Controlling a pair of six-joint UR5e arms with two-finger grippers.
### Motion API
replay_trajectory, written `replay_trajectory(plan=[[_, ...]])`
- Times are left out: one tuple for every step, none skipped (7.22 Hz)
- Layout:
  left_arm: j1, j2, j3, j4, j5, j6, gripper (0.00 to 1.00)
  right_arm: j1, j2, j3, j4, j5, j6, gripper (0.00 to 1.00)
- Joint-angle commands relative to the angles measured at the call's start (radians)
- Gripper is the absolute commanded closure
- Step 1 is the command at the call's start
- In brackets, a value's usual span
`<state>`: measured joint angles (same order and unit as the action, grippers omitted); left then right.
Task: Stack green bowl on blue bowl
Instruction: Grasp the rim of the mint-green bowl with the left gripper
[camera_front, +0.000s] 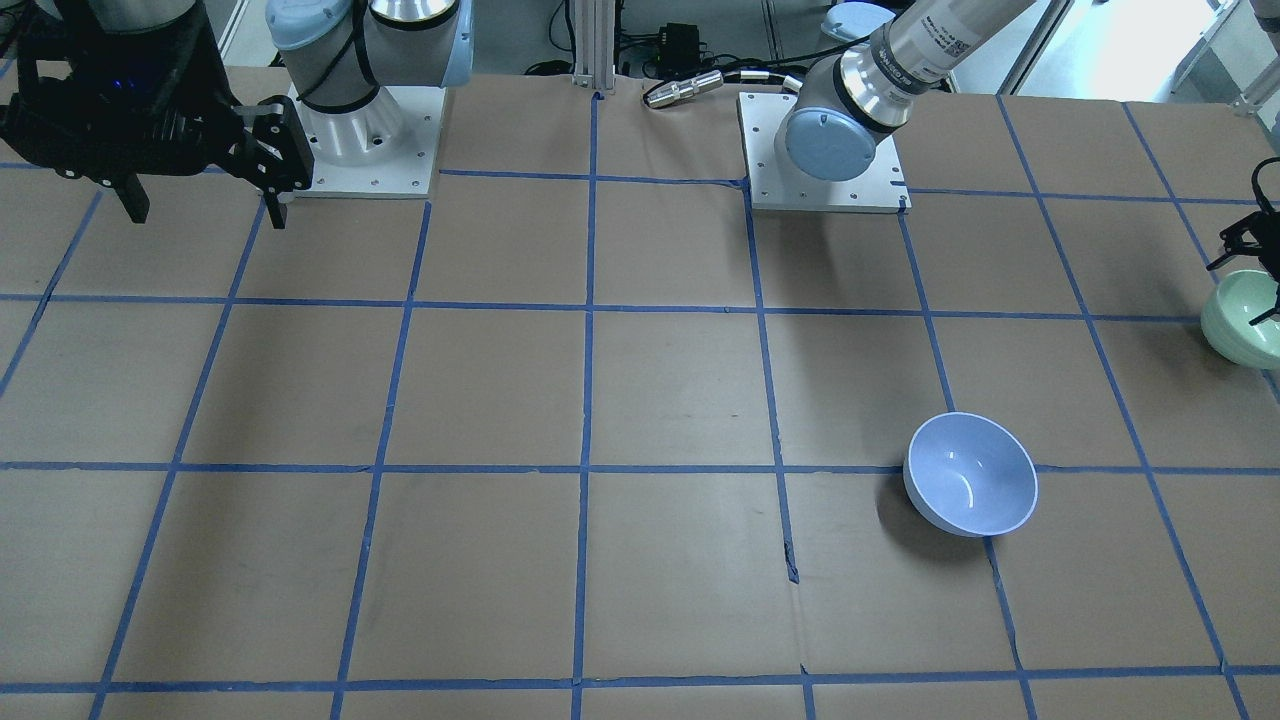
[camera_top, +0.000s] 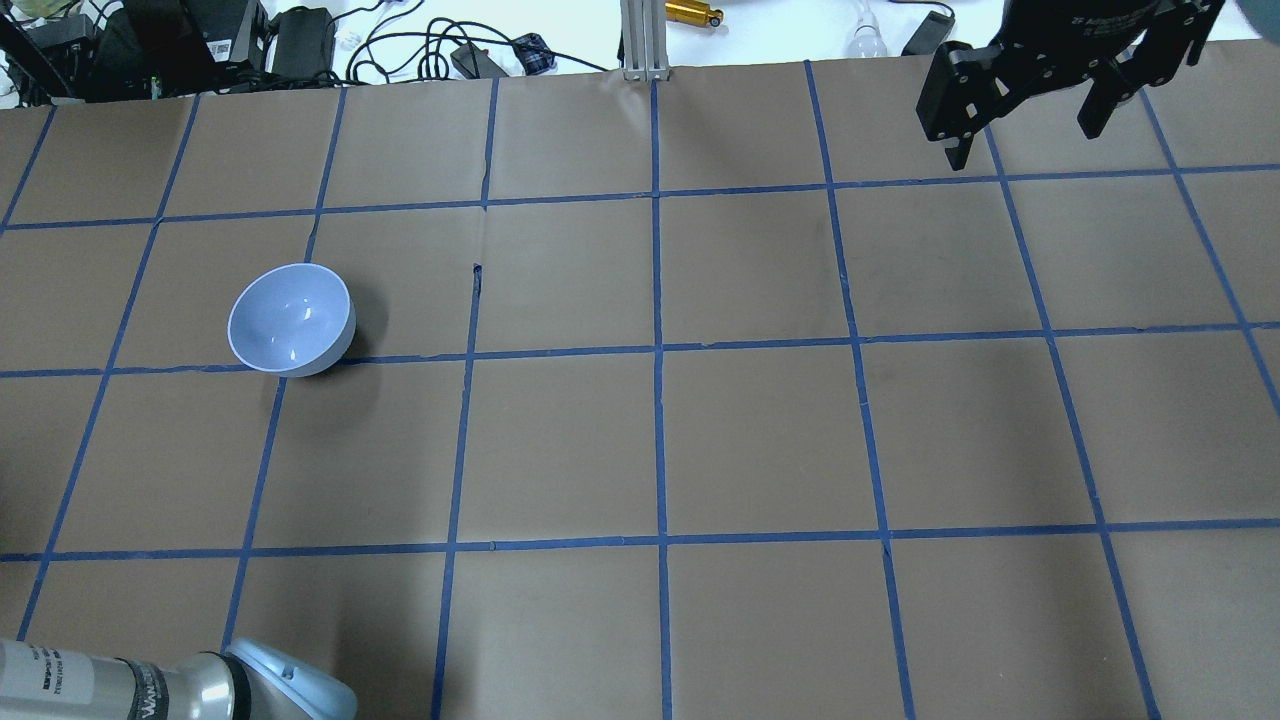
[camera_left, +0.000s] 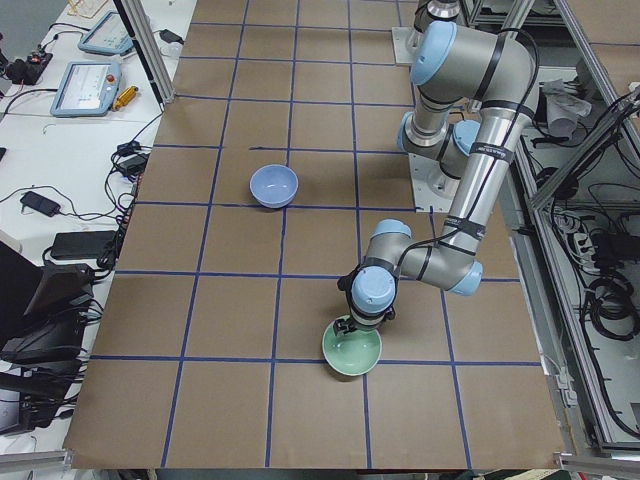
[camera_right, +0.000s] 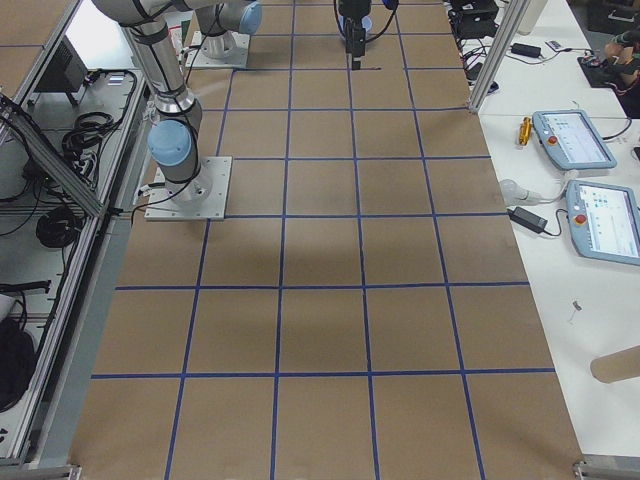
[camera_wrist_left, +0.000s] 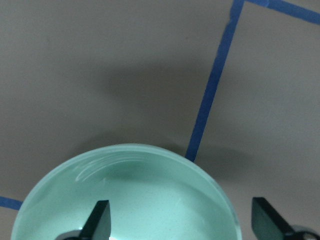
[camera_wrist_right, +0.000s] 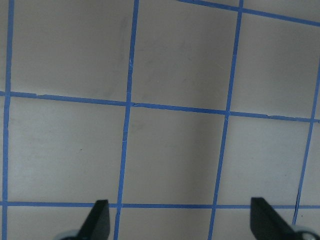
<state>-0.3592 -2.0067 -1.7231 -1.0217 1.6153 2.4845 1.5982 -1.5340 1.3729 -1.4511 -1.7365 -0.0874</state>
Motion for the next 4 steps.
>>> replay_trajectory(plan=[[0.006, -0.006, -0.009, 0.005, 0.0, 0.001, 0.0, 0.0, 0.0, 0.0, 0.0, 0.0, 0.0, 0.0], [0.006, -0.012, -0.006, 0.027, -0.002, 0.001, 0.0, 0.0, 0.0, 0.0, 0.0, 0.0, 0.0, 0.0], [0.006, -0.023, -0.007, 0.063, -0.003, 0.001, 0.0, -0.001, 0.0, 0.0, 0.0, 0.0, 0.0, 0.0], [0.006, -0.035, 0.0, 0.065, -0.003, 0.002, 0.0, 0.0, 0.0, 0.0, 0.0, 0.0, 0.0, 0.0]])
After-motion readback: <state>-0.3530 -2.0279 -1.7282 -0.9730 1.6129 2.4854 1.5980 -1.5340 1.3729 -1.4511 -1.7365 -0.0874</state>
